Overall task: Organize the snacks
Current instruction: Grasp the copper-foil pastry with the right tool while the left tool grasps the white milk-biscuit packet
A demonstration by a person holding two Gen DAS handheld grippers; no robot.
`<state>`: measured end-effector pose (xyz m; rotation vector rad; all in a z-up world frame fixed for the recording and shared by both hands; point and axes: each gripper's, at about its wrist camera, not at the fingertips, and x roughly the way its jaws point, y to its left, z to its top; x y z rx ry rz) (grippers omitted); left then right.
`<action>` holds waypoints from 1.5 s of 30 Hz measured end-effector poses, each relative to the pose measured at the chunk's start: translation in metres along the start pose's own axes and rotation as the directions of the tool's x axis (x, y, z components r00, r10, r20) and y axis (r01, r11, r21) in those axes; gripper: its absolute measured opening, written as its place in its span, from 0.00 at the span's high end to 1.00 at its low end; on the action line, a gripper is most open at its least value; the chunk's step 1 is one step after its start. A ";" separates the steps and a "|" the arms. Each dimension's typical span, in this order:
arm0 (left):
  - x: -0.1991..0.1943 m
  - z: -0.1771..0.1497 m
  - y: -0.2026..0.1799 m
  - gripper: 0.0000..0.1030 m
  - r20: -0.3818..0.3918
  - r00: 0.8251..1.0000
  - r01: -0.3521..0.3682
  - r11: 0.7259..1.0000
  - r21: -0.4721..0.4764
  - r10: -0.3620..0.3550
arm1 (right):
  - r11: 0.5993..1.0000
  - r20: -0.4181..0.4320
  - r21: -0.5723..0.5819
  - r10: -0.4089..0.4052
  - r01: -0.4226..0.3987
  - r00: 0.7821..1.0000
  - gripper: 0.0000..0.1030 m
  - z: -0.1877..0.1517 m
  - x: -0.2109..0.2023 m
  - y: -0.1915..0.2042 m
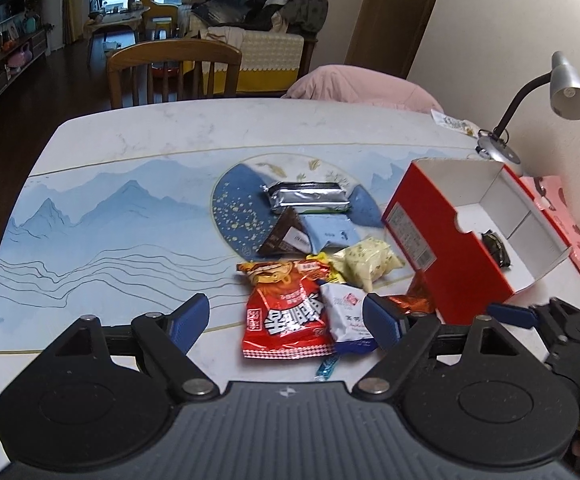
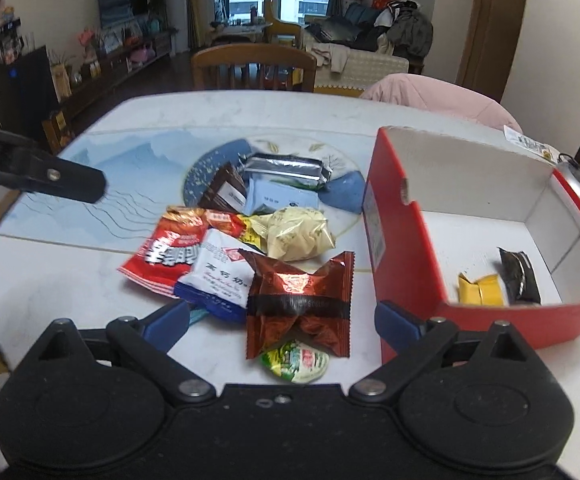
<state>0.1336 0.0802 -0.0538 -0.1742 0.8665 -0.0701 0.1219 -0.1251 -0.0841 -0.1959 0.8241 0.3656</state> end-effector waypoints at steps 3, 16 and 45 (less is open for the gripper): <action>0.005 0.001 0.003 0.19 -0.013 1.000 -0.006 1.000 -0.002 0.006 | 1.000 -0.029 0.013 -0.011 0.012 1.000 0.08 0.003 0.018 -0.001; 0.018 0.002 0.008 0.19 -0.057 0.998 -0.021 1.000 0.003 0.021 | 0.992 -0.051 0.078 -0.095 0.099 0.994 0.32 0.006 0.054 0.003; 0.118 -0.008 -0.108 0.19 -0.186 0.965 -0.133 0.957 0.256 0.184 | 0.999 0.008 0.019 0.029 -0.029 1.000 0.44 -0.043 -0.051 -0.037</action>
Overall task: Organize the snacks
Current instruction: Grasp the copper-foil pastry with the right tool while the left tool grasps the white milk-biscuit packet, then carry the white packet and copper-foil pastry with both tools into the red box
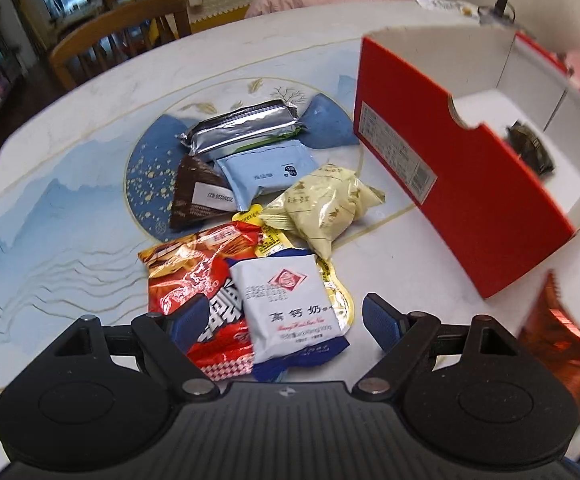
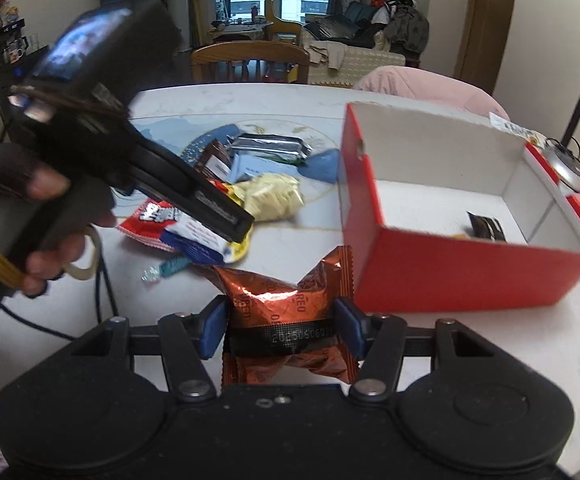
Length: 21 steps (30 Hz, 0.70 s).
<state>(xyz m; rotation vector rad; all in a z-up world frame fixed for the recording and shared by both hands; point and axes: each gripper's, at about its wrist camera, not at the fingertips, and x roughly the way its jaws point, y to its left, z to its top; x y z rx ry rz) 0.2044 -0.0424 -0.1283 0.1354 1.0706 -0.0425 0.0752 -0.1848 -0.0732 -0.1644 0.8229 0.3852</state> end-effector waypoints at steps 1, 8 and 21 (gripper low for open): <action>0.003 -0.001 -0.004 0.19 -0.003 1.000 -0.022 1.000 0.008 0.022 | 1.000 0.001 0.003 -0.003 0.003 1.000 0.44 -0.002 -0.001 -0.003; 0.022 -0.003 -0.010 0.40 -0.056 0.995 -0.086 0.996 -0.015 0.086 | 1.000 0.000 0.028 -0.013 0.013 1.000 0.44 -0.010 -0.005 -0.022; 0.006 -0.004 0.014 0.56 -0.016 1.000 -0.015 0.987 -0.160 0.012 | 1.000 0.043 0.018 -0.001 0.000 0.999 0.44 -0.005 -0.017 -0.040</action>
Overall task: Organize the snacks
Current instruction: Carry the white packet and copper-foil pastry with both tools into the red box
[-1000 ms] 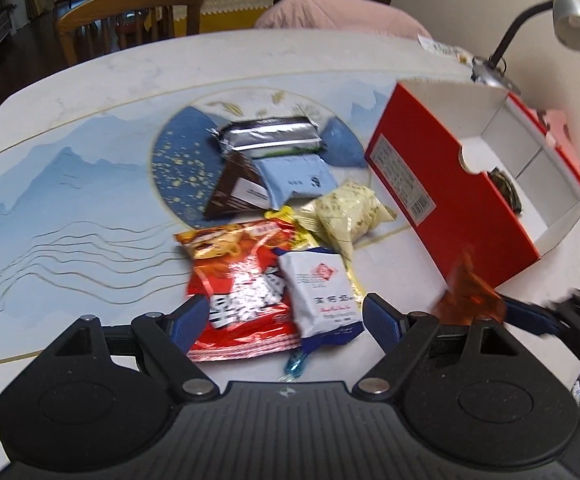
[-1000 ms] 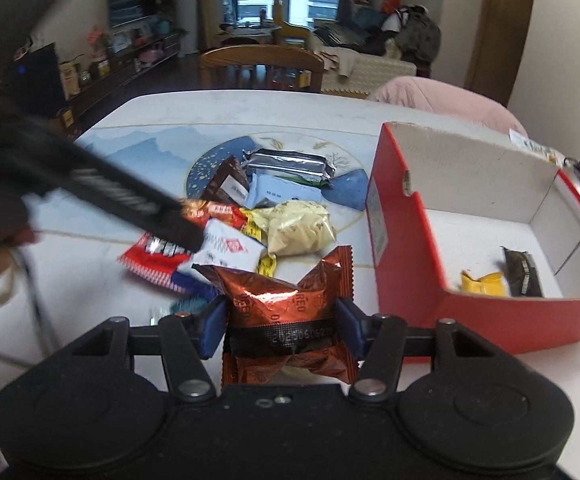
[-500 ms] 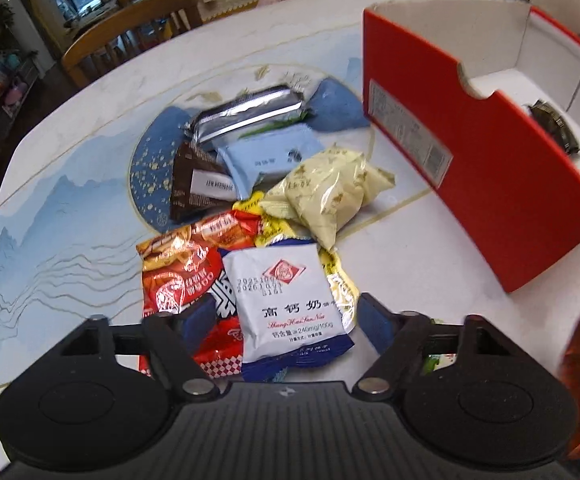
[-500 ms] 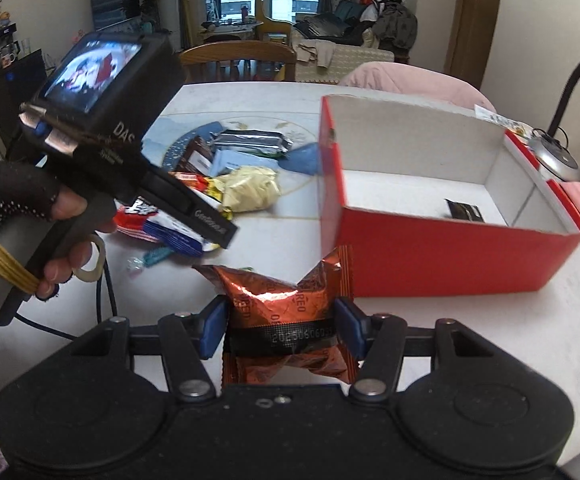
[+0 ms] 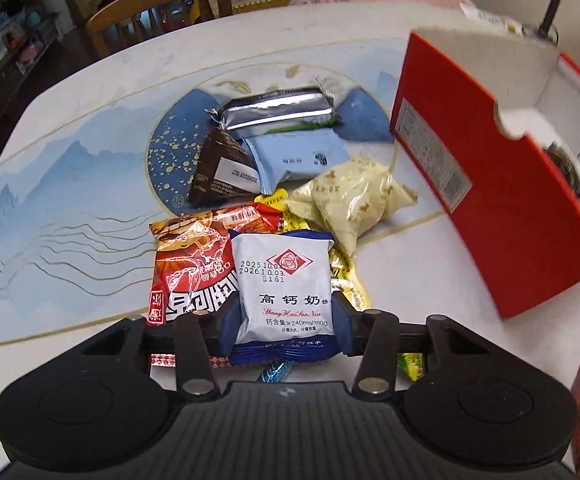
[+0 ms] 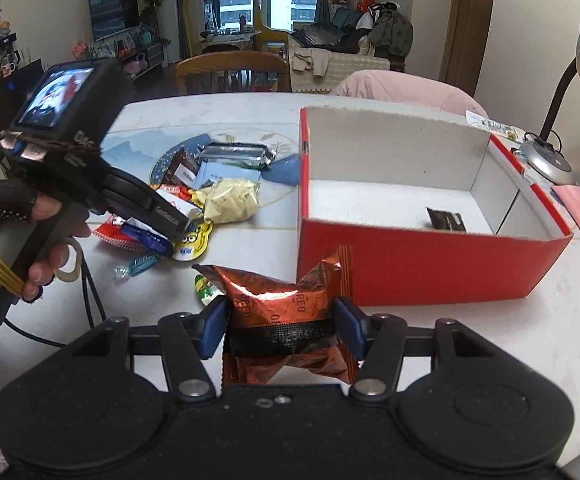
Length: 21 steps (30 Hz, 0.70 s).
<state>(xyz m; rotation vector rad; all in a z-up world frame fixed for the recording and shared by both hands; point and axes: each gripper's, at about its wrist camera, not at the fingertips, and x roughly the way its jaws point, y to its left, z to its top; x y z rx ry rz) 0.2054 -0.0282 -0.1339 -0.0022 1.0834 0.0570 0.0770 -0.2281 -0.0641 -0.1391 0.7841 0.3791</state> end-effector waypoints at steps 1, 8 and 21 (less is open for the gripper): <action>-0.003 0.000 0.003 0.56 0.007 1.000 0.011 1.000 -0.012 -0.010 | 1.000 0.007 -0.001 0.001 -0.001 1.000 0.44 0.001 -0.002 -0.002; -0.034 0.001 0.019 0.56 0.032 0.996 0.088 0.992 -0.094 -0.086 | 1.000 0.056 0.010 -0.001 0.000 0.998 0.44 0.014 -0.020 -0.015; -0.106 0.030 -0.004 0.56 0.136 0.970 0.211 0.976 -0.062 -0.201 | 0.998 0.148 0.017 -0.067 0.065 0.987 0.44 0.061 -0.033 -0.069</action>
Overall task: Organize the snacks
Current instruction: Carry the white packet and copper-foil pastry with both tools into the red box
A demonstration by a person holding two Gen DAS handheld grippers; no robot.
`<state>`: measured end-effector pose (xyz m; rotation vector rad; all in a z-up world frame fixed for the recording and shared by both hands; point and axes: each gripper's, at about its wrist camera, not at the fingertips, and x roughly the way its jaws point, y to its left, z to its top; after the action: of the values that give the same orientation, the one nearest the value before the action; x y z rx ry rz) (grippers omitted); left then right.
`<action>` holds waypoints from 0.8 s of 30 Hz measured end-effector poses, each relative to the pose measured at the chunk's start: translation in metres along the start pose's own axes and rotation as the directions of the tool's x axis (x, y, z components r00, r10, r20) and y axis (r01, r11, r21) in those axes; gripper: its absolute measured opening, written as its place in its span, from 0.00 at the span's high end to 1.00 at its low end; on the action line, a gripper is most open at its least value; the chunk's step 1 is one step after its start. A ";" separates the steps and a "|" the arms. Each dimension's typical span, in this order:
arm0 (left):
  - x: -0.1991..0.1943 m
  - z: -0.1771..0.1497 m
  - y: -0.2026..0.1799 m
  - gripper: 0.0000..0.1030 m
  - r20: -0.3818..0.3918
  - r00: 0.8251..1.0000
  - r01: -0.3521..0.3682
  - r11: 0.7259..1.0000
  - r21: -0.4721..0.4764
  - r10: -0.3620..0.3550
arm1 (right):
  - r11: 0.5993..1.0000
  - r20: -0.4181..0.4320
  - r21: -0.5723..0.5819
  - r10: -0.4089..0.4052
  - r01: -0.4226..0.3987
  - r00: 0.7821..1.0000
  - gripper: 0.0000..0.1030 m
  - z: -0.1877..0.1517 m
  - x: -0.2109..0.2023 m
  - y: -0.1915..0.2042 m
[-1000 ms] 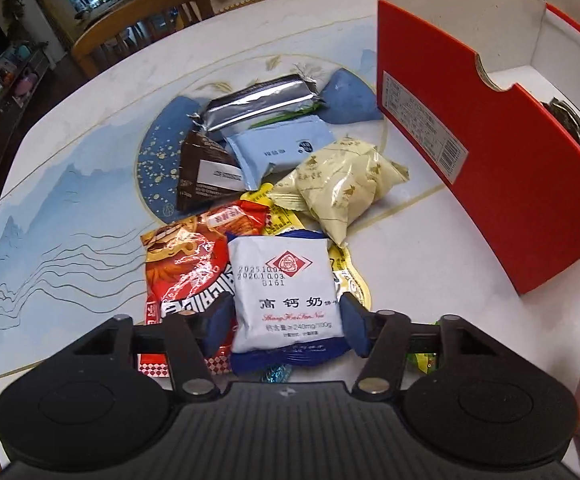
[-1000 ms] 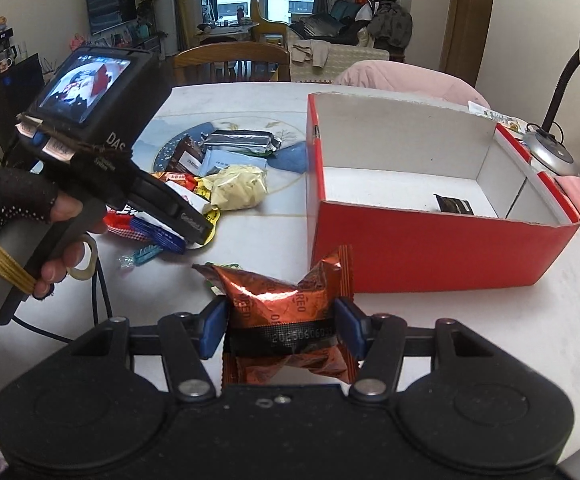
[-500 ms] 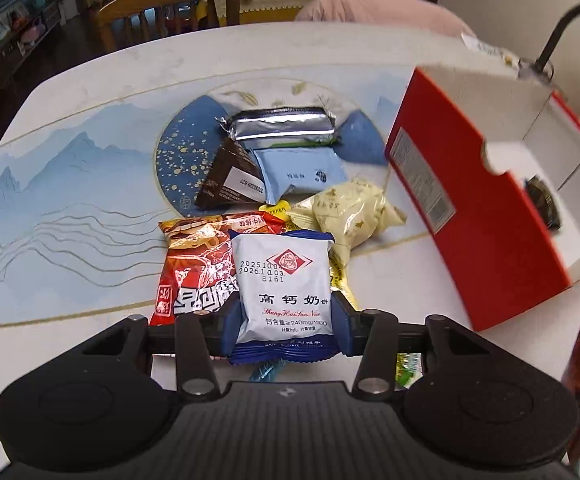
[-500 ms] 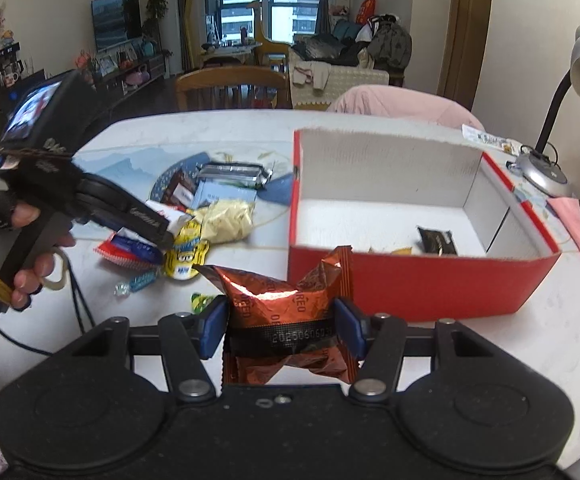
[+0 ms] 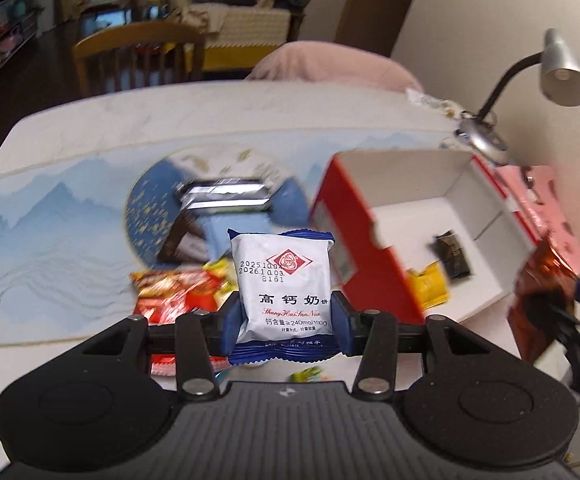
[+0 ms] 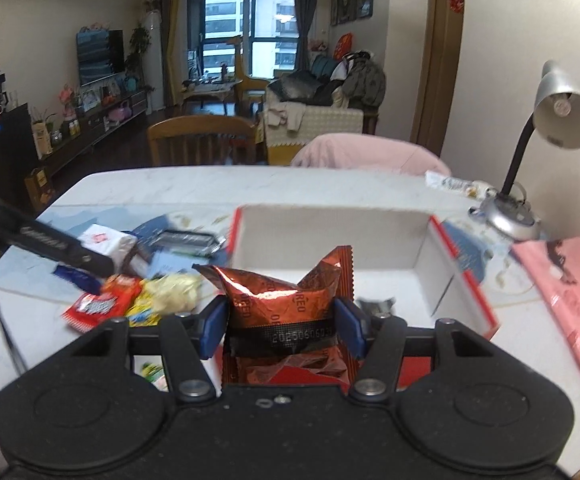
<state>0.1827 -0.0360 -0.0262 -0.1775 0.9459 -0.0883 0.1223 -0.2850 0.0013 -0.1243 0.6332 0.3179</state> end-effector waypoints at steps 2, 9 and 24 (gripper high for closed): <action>-0.003 0.008 -0.012 0.56 0.011 1.000 0.020 1.000 0.021 -0.020 | 1.000 0.008 -0.009 -0.020 0.021 1.000 0.44 0.005 0.005 -0.010; 0.007 0.032 -0.059 0.56 0.024 0.998 0.048 0.992 0.115 -0.051 | 0.998 -0.003 -0.009 -0.057 0.057 0.998 0.44 0.018 0.028 -0.045; 0.098 0.065 -0.133 0.56 -0.142 0.989 0.080 0.973 0.217 -0.049 | 0.999 -0.198 -0.027 -0.048 0.044 0.979 0.44 0.014 0.109 -0.103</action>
<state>0.2928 -0.1745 -0.0416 0.0053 1.0586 -0.2683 0.2475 -0.3517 -0.0510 -0.1933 0.8236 0.2699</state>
